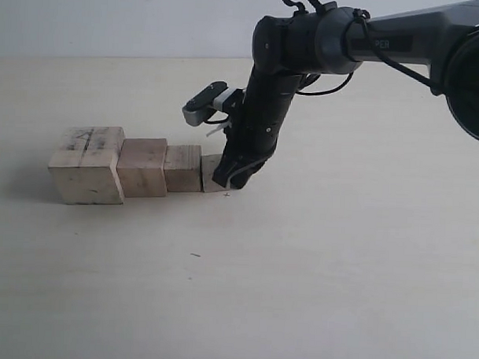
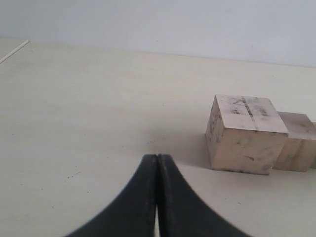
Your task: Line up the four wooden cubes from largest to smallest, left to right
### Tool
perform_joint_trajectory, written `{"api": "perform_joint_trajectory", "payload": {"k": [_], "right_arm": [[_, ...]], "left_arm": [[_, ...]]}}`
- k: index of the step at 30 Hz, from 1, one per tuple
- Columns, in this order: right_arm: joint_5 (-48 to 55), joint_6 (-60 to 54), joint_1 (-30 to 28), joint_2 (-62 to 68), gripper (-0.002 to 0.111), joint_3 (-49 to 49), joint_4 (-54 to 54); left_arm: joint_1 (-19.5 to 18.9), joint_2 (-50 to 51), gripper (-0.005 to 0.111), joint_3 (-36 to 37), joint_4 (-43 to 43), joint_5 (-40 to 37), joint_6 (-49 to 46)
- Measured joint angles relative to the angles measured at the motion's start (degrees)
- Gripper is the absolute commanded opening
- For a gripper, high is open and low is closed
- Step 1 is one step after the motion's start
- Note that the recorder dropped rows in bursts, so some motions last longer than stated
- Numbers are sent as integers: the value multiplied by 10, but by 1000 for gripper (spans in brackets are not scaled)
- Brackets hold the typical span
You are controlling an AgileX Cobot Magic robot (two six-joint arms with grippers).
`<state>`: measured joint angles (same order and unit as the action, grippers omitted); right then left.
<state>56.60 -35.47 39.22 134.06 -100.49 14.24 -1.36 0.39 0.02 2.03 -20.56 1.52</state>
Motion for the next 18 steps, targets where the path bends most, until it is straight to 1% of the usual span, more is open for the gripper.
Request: {"api": "perform_joint_trajectory", "payload": {"k": [10,18], "right_arm": [[-2,-26,0,0,0,0,37],[-6,-29,0,0,0,0,28]], "left_arm": [[0,0,0,0,0,0,0],[0,0,0,0,0,0,0]]}}
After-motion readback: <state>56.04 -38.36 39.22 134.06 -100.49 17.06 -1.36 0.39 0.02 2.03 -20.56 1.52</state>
